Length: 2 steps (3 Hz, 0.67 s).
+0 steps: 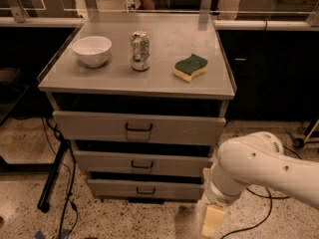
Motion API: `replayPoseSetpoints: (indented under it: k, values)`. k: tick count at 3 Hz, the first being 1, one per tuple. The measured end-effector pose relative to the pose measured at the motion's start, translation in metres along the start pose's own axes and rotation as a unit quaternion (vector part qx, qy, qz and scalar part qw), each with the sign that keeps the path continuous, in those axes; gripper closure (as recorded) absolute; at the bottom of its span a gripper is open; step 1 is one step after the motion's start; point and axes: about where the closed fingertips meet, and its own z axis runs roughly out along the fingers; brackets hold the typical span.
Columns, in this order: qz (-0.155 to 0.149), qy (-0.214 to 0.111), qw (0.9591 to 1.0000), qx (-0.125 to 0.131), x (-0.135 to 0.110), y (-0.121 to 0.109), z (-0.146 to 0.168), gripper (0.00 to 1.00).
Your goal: Open bottom drawer
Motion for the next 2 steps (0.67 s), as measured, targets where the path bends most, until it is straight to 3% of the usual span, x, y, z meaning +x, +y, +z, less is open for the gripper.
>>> replayPoseSetpoints:
  k: [1,2]
  values:
    - [0.002,-0.014,0.9990,-0.044,-0.0108,0.0022,0.0673,0.00]
    - [0.005,-0.010,0.9991,-0.041,-0.0105,0.0058,0.0674,0.00]
